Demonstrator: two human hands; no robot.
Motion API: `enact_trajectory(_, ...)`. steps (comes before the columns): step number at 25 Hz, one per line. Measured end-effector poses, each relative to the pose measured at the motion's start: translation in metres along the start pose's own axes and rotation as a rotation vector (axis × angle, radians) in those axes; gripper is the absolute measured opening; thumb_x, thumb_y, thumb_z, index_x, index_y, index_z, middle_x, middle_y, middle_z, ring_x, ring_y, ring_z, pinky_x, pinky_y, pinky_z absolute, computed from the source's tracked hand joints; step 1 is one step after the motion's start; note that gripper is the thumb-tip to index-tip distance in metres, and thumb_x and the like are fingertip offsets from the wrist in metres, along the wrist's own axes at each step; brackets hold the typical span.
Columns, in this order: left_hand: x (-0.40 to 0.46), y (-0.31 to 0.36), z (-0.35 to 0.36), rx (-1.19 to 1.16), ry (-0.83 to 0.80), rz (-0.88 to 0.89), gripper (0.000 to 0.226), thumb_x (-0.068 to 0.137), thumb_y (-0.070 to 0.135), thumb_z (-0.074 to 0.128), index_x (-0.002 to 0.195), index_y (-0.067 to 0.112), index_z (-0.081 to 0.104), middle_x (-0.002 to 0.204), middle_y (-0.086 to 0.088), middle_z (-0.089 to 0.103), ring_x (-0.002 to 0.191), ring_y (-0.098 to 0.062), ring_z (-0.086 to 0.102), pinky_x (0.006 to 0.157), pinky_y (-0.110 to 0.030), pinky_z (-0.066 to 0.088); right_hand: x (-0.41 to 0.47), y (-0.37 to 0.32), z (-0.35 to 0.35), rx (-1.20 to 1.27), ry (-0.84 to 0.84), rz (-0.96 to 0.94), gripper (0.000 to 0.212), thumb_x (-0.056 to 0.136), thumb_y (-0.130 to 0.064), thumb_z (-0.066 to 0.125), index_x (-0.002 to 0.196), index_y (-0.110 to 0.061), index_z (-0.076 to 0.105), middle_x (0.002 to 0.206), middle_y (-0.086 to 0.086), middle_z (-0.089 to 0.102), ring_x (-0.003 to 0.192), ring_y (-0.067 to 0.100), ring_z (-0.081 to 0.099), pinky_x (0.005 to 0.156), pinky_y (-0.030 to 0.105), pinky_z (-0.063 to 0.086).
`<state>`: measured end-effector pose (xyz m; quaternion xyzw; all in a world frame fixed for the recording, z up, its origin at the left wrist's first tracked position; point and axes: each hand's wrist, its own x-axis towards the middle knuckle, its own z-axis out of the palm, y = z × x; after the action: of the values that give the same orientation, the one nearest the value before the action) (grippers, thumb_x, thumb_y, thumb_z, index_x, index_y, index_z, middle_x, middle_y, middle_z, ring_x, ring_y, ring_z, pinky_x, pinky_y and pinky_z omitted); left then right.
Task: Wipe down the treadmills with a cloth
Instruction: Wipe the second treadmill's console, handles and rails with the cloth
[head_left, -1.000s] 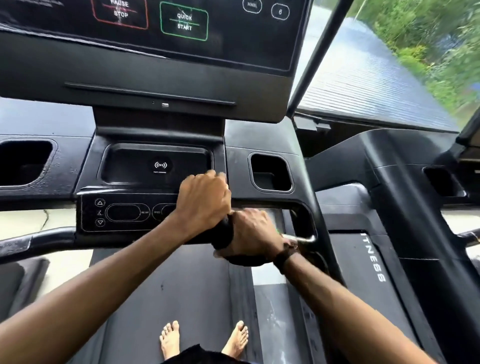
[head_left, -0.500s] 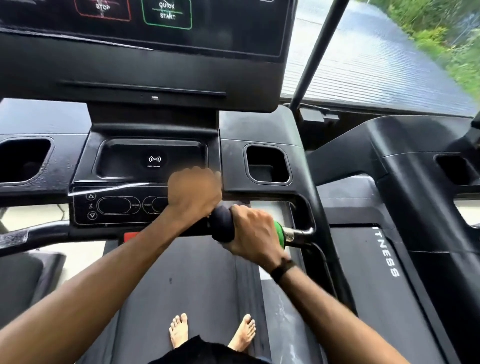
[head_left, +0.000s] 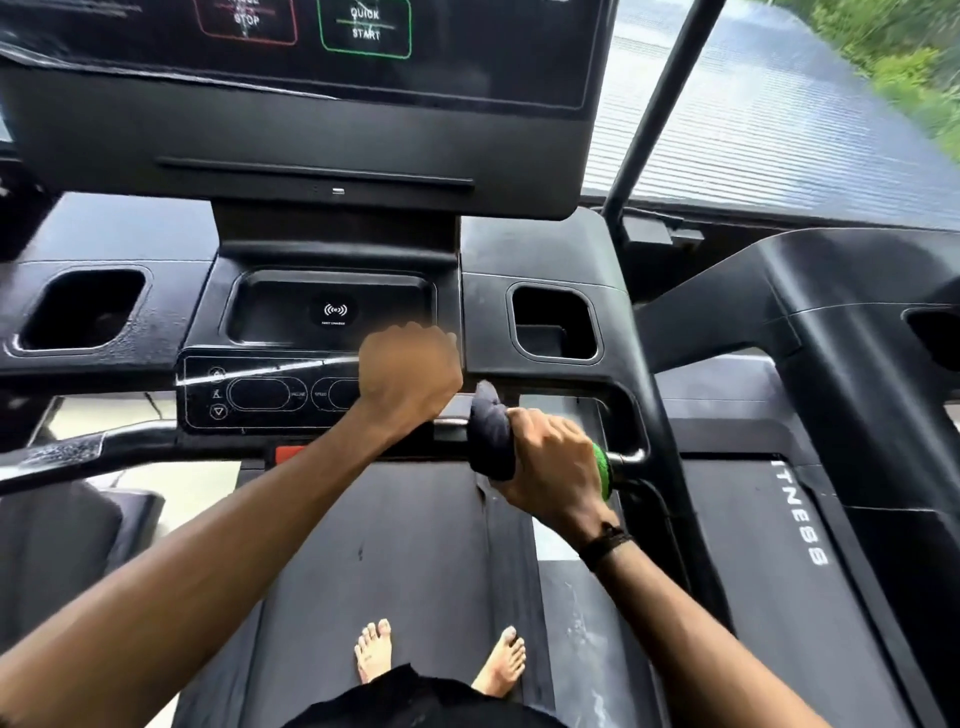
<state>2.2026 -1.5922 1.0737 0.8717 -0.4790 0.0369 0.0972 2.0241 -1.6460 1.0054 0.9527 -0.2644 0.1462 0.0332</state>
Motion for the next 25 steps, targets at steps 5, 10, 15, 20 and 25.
enact_trajectory(5,0.000,-0.001,0.002,0.023,0.022,0.005,0.045,0.097,0.025,0.047,0.061,0.005,0.063,0.069,-0.017,0.066,0.063,-0.038,0.062,0.055,-0.033,0.030,0.051,0.040,-0.024,0.309,-0.727,0.038,0.061,0.051,-0.072,0.080,0.085,-0.024,0.064,0.078,-0.004,0.067,0.075,0.024,0.063,0.064,0.032,0.043)
enact_trajectory(10,0.000,-0.001,0.005,0.038,0.042,-0.016,0.044,0.091,0.022,0.056,0.050,0.006,0.057,0.056,-0.015,0.061,0.049,-0.034,0.056,0.050,-0.030,0.025,-0.011,0.019,0.006,0.024,-0.036,0.054,0.048,0.060,-0.058,0.077,0.082,-0.019,0.057,0.073,0.001,0.065,0.065,0.029,0.063,0.060,0.034,0.042)
enact_trajectory(15,-0.001,-0.003,0.005,0.030,0.056,0.000,0.044,0.090,0.020,0.058,0.049,0.005,0.056,0.055,-0.017,0.060,0.047,-0.035,0.056,0.050,-0.029,0.026,0.044,0.062,-0.020,0.320,-0.805,0.084,0.067,0.042,-0.077,0.075,0.082,-0.024,0.065,0.073,-0.006,0.069,0.070,0.018,0.065,0.065,0.032,0.053)
enact_trajectory(20,0.000,-0.003,0.007,0.043,0.082,-0.017,0.043,0.087,0.019,0.062,0.047,0.006,0.055,0.052,-0.017,0.059,0.045,-0.035,0.057,0.050,-0.028,0.025,-0.016,0.050,0.005,0.068,-0.161,0.117,0.057,0.063,-0.071,0.064,0.095,-0.024,0.064,0.080,-0.004,0.067,0.072,0.024,0.064,0.070,0.034,0.046)
enact_trajectory(25,0.000,-0.002,0.006,0.071,0.060,-0.004,0.046,0.094,0.024,0.053,0.053,0.003,0.060,0.058,-0.018,0.062,0.051,-0.037,0.059,0.051,-0.031,0.024,0.002,0.079,-0.013,0.143,-0.462,0.068,0.056,0.059,-0.073,0.064,0.084,-0.023,0.063,0.077,-0.002,0.068,0.071,0.026,0.064,0.068,0.034,0.049)
